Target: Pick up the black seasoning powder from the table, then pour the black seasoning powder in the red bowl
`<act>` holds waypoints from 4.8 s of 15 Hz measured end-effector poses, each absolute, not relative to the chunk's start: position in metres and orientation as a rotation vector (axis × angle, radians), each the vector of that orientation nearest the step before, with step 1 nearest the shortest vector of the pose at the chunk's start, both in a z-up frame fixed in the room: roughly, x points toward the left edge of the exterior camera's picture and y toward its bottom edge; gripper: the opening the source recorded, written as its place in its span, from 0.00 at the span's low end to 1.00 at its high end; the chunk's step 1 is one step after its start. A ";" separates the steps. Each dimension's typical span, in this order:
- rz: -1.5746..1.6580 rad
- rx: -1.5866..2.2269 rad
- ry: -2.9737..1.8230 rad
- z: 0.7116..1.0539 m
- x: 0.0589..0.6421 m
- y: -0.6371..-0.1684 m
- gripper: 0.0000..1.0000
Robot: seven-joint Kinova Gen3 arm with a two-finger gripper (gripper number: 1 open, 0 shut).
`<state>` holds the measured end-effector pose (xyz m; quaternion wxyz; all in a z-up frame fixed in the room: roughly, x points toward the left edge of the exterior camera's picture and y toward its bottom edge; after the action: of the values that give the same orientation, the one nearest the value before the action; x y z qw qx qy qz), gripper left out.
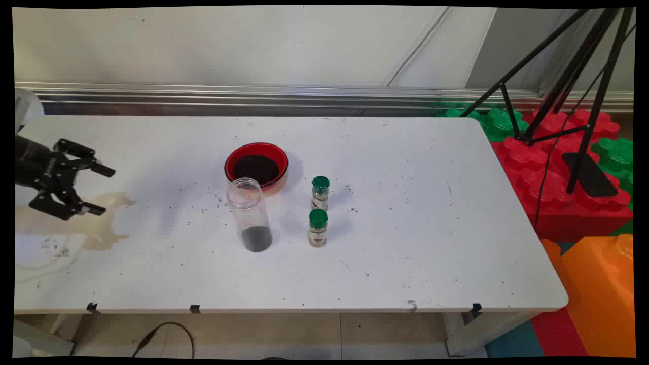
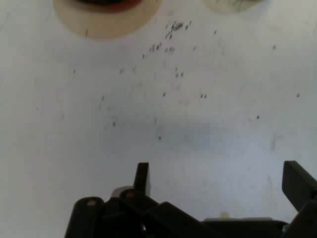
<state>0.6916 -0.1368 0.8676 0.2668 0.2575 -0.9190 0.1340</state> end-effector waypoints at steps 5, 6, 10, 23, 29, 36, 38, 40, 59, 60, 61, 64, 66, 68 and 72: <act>0.348 0.561 -2.462 0.865 0.665 -0.153 1.00; 0.346 0.531 -2.456 0.864 0.659 -0.157 1.00; 0.336 0.440 -2.431 0.859 0.643 -0.172 1.00; 0.291 0.231 -2.324 0.827 0.606 -0.219 1.00; 0.261 0.175 -2.261 0.807 0.590 -0.234 1.00; 0.229 0.153 -2.168 0.783 0.574 -0.250 1.00; 0.225 0.157 -2.146 0.777 0.570 -0.254 1.00; 0.221 0.163 -2.129 0.772 0.567 -0.258 1.00; 0.181 0.184 -2.028 0.738 0.530 -0.278 1.00; 0.180 0.183 -2.025 0.737 0.529 -0.278 1.00; 0.179 0.183 -2.023 0.736 0.527 -0.278 1.00; 0.178 0.181 -2.017 0.734 0.524 -0.278 1.00; 0.178 0.180 -2.015 0.733 0.522 -0.278 1.00; 0.179 0.179 -2.012 0.733 0.521 -0.278 0.00; 0.185 0.174 -2.014 0.731 0.520 -0.279 0.00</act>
<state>0.5198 -0.2786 0.7312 0.5274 0.0728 -0.8429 0.0773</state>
